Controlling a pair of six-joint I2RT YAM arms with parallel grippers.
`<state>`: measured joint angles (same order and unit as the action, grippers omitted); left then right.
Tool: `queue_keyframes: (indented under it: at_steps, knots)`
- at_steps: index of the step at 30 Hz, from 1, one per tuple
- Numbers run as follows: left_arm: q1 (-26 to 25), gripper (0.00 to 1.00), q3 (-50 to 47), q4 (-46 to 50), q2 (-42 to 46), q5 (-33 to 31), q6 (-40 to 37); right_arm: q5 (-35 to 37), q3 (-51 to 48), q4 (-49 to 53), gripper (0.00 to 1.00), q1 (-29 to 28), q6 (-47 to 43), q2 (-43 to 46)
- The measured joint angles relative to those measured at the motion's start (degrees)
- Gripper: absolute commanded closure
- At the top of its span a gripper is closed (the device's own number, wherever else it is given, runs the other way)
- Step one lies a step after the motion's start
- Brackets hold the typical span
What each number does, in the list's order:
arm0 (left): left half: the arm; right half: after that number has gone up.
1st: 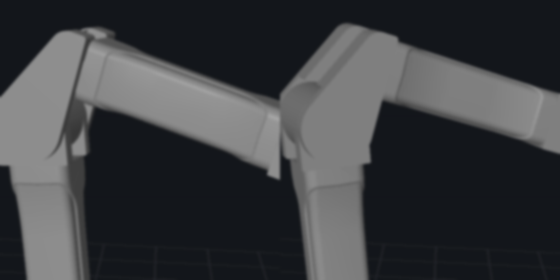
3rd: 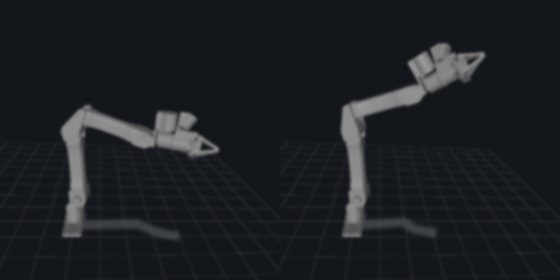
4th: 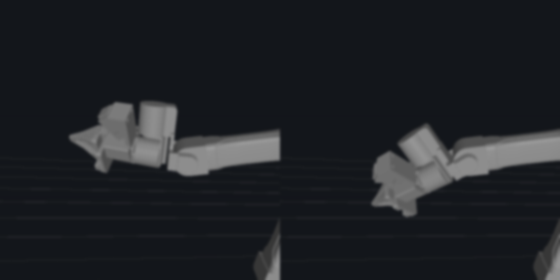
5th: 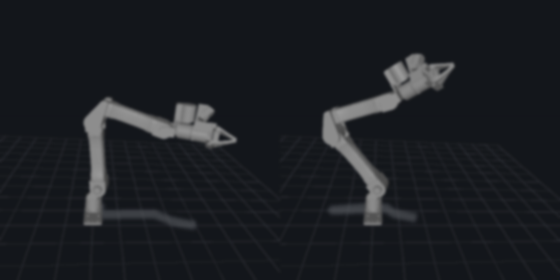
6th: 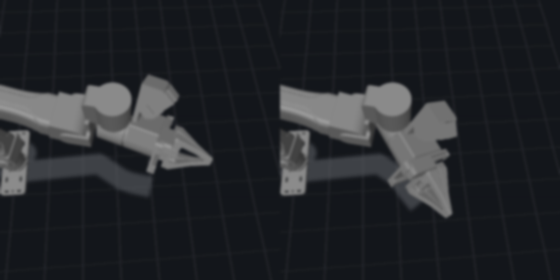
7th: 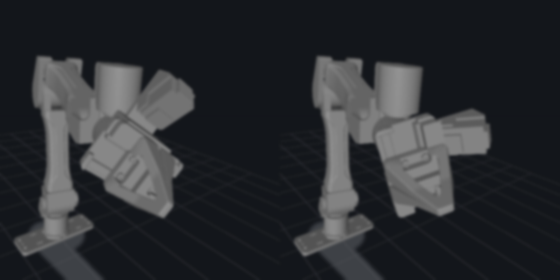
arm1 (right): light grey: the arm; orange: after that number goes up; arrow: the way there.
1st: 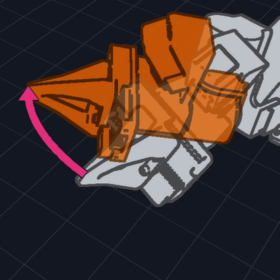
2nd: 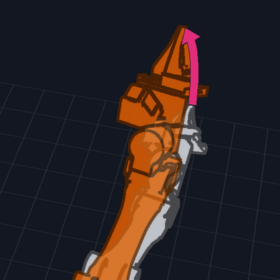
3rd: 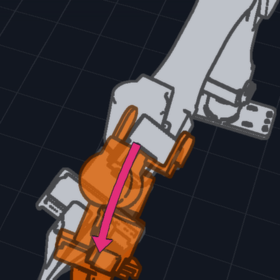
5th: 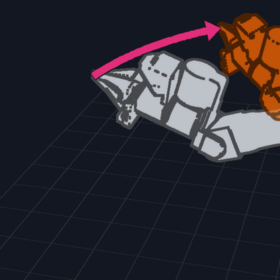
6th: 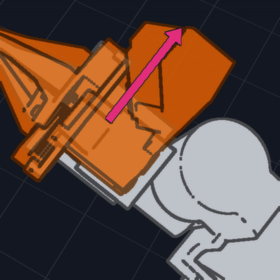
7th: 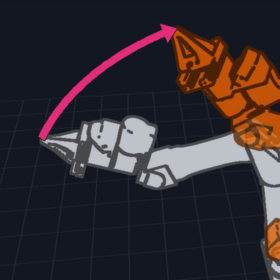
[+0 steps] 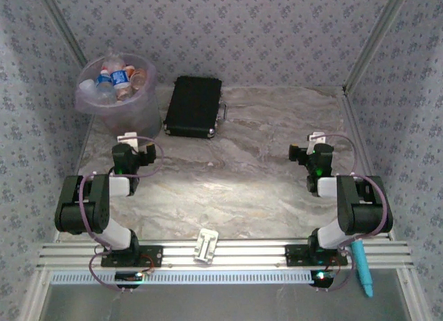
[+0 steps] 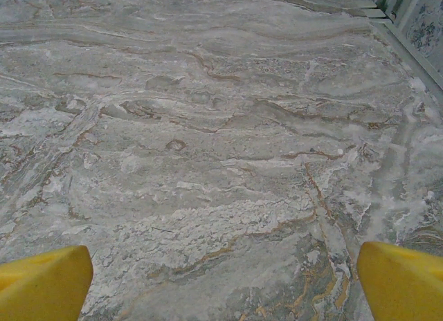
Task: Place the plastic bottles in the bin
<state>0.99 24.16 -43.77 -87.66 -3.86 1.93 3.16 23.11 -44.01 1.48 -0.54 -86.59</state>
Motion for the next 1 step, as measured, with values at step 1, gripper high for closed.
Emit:
queue_keyframes:
  at_steps: [1]
  knots:
    - [0.00,0.00,0.00,0.00,0.00,0.00,0.02,0.00,0.00,0.02,0.00,0.00,0.00,0.00]
